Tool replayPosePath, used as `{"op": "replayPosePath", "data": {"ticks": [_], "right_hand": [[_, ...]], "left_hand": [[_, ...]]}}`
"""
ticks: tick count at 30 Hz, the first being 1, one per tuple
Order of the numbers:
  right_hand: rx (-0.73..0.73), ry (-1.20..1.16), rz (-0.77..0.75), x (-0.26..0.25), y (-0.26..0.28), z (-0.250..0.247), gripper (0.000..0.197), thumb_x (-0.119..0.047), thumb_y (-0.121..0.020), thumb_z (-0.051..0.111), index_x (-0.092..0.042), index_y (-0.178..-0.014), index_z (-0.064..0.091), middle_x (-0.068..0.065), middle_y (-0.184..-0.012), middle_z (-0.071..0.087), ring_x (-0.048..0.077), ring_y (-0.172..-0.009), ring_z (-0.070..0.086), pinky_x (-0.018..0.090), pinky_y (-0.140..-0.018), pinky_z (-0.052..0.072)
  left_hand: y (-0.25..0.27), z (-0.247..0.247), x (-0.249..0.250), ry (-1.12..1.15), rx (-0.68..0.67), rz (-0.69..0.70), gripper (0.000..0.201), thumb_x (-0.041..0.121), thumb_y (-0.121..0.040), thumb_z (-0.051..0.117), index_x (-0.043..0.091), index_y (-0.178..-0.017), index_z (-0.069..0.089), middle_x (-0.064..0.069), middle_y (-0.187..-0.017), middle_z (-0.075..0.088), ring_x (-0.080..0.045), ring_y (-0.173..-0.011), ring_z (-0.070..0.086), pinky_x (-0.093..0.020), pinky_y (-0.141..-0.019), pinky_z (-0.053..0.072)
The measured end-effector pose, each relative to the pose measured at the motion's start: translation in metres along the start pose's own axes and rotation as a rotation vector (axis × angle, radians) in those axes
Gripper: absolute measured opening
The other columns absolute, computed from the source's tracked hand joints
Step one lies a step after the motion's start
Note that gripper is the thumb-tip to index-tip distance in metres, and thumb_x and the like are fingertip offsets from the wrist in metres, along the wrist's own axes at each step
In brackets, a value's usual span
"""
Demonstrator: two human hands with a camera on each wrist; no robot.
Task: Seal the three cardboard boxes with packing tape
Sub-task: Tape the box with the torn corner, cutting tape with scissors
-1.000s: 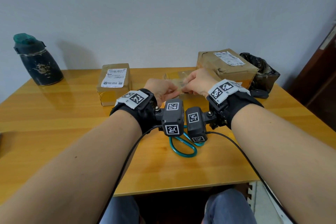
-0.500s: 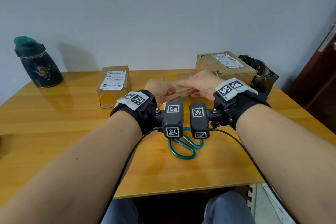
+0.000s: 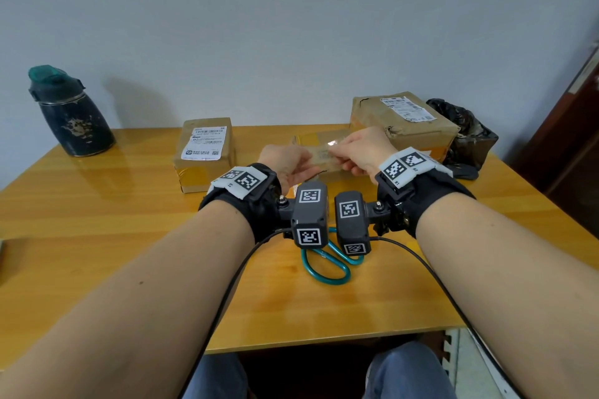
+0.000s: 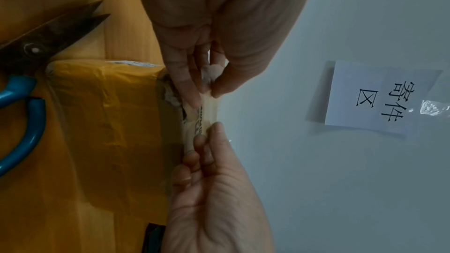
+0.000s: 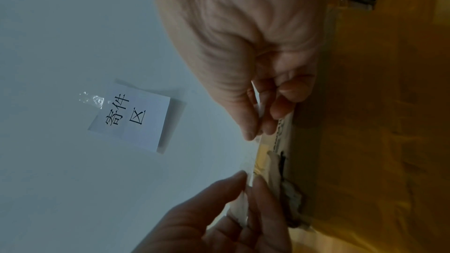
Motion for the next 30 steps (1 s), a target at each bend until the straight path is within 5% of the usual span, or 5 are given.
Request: {"op": "replayPosePath", "data": {"ticks": [5,11,15,24,30], "right_hand": [[-0.002,0.114,-0.015,-0.003,0.0,0.002,0.027,-0.022,-0.083,0.073,0.003,-0.09,0.07,0.016,-0.087,0.07,0.017,-0.063,0.054,0.022,-0.053,0.041],[-0.008,0.194,-0.059,-0.004,0.001,0.002,0.031,-0.023,-0.084,0.072,0.005,-0.098,0.072,0.017,-0.097,0.072,0.018,-0.072,0.056,0.024,-0.066,0.046],[-0.016,0.235,-0.039,-0.005,0.0,0.005,0.031,-0.027,-0.083,0.072,0.001,-0.098,0.073,0.013,-0.093,0.073,0.01,-0.057,0.051,0.019,-0.051,0.041],[-0.022,0.263,-0.053,-0.003,-0.002,0.005,0.034,-0.024,-0.085,0.071,0.006,-0.102,0.071,0.015,-0.09,0.071,0.01,-0.052,0.045,0.018,-0.05,0.037],[-0.016,0.26,-0.033,0.0,-0.006,0.004,0.032,-0.022,-0.082,0.072,0.006,-0.098,0.072,0.016,-0.088,0.071,0.014,-0.058,0.048,0.019,-0.052,0.037]], "left_hand": [[-0.002,-0.002,-0.002,-0.047,0.046,0.049,0.009,-0.006,-0.086,0.061,0.0,-0.083,0.055,-0.01,-0.077,0.054,-0.017,-0.059,0.056,-0.019,-0.043,0.05],[-0.001,-0.005,-0.003,-0.114,0.087,0.065,0.009,-0.004,-0.085,0.062,0.001,-0.08,0.056,-0.008,-0.072,0.056,-0.014,-0.054,0.053,-0.016,-0.042,0.047],[0.002,-0.008,-0.006,-0.11,0.082,0.023,0.011,-0.002,-0.085,0.064,0.001,-0.078,0.057,-0.009,-0.065,0.058,-0.01,-0.038,0.053,-0.016,-0.039,0.043],[0.004,-0.01,-0.006,-0.149,0.063,-0.031,0.013,-0.001,-0.083,0.07,0.0,-0.075,0.06,-0.007,-0.061,0.06,-0.01,-0.05,0.051,-0.015,-0.041,0.042],[0.003,-0.006,-0.002,-0.302,0.033,-0.017,0.024,0.005,-0.087,0.068,0.004,-0.066,0.055,0.001,-0.037,0.052,-0.008,-0.045,0.046,-0.017,-0.048,0.038]]}}
Point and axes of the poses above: each hand's wrist, its own y-axis away from the middle knuckle, its own z-axis out of the palm, x = y × z, the point moved 4 cm from there along -y, towards the middle knuckle
